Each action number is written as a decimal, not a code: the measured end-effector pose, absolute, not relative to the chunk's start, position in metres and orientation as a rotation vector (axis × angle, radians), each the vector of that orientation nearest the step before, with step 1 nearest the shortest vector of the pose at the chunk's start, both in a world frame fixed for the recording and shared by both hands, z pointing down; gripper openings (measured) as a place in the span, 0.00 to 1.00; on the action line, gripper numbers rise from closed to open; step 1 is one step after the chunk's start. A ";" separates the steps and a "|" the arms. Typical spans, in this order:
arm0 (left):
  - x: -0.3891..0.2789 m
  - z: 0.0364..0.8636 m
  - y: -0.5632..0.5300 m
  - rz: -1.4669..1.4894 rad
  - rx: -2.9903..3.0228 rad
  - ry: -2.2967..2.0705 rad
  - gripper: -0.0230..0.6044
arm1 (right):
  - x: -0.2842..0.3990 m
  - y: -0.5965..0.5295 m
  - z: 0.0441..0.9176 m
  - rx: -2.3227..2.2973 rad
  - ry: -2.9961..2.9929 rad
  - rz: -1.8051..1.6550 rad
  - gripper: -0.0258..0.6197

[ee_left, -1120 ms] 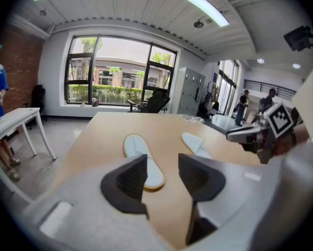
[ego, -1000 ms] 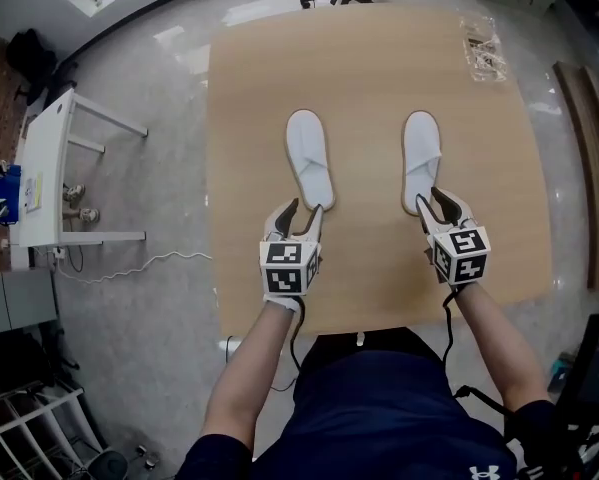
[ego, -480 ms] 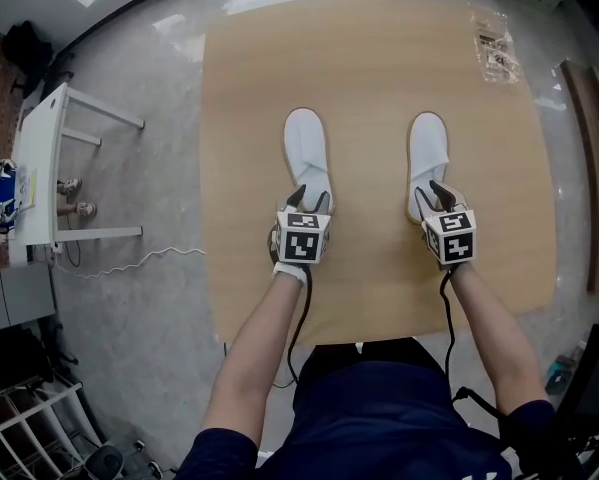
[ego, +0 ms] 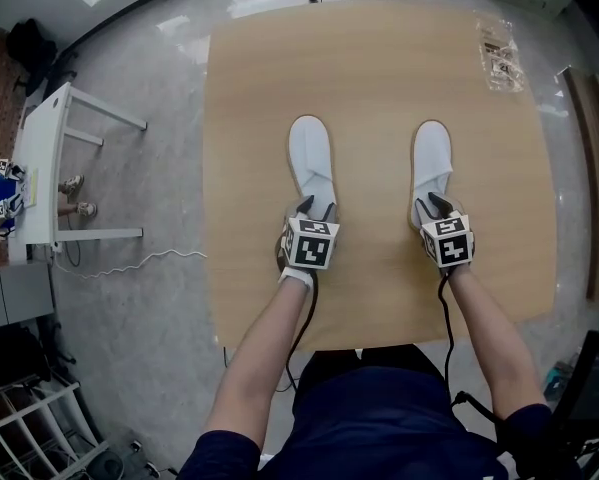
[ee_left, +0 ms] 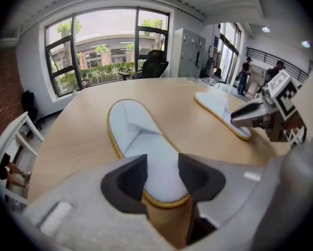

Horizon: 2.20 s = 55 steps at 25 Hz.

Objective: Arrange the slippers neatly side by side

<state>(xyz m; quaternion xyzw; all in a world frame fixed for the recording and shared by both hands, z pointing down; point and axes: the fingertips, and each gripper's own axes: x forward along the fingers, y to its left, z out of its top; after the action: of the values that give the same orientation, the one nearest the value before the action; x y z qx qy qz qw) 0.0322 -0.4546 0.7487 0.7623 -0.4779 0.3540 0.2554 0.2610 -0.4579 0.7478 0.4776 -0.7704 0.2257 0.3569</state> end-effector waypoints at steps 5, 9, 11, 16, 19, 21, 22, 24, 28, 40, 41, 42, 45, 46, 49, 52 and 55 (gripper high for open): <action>0.036 0.750 -0.448 0.969 2.084 -1.298 0.33 | 0.256 -0.457 0.751 1.216 -2.007 0.589 0.23; 0.044 0.750 -0.437 0.976 2.084 -1.279 0.33 | 0.255 -0.450 0.752 1.191 -2.015 0.575 0.23; 0.047 0.750 -0.431 0.988 2.089 -1.267 0.33 | 0.254 -0.445 0.752 1.176 -2.024 0.569 0.23; 0.051 0.751 -0.412 0.975 2.093 -1.270 0.33 | 0.244 -0.429 0.749 1.143 -2.043 0.578 0.23; 0.057 0.752 -0.400 0.963 2.093 -1.269 0.33 | 0.238 -0.420 0.751 1.115 -2.053 0.577 0.23; 0.061 0.753 -0.390 0.945 2.076 -1.260 0.33 | 0.233 -0.413 0.752 1.097 -2.059 0.575 0.23; 0.063 0.752 -0.385 0.932 2.061 -1.254 0.33 | 0.231 -0.410 0.751 1.088 -2.060 0.575 0.23; 0.069 0.750 -0.373 0.908 2.037 -1.241 0.33 | 0.226 -0.403 0.750 1.069 -2.063 0.574 0.23; 0.083 0.751 -0.353 0.901 2.030 -1.225 0.33 | 0.217 -0.391 0.750 1.015 -2.080 0.552 0.23; 0.096 0.752 -0.322 0.927 2.046 -1.190 0.33 | 0.189 -0.364 0.751 0.928 -2.116 0.531 0.23; 0.096 0.752 -0.320 0.928 2.048 -1.188 0.33 | 0.188 -0.362 0.751 0.926 -2.118 0.531 0.23; 0.097 0.752 -0.320 0.929 2.048 -1.186 0.33 | 0.187 -0.361 0.751 0.925 -2.119 0.530 0.23; 0.098 0.753 -0.317 0.935 2.051 -1.182 0.33 | 0.184 -0.358 0.751 0.919 -2.121 0.523 0.23; 0.099 0.753 -0.316 0.940 2.053 -1.180 0.33 | 0.182 -0.356 0.751 0.915 -2.122 0.519 0.23; 0.099 0.754 -0.314 0.949 2.055 -1.172 0.33 | 0.177 -0.352 0.751 0.902 -2.123 0.517 0.23; 0.101 0.753 -0.314 0.962 2.059 -1.161 0.33 | 0.174 -0.349 0.749 0.897 -2.118 0.515 0.23; 0.102 0.753 -0.312 0.982 2.066 -1.154 0.33 | 0.171 -0.346 0.746 0.905 -2.108 0.513 0.23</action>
<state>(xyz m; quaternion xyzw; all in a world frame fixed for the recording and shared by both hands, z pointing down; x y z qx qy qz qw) 0.1020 -0.3116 0.7529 0.7728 -0.4315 0.3674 0.2857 0.1712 -0.3459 0.7463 0.3551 -0.8277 0.2015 0.3851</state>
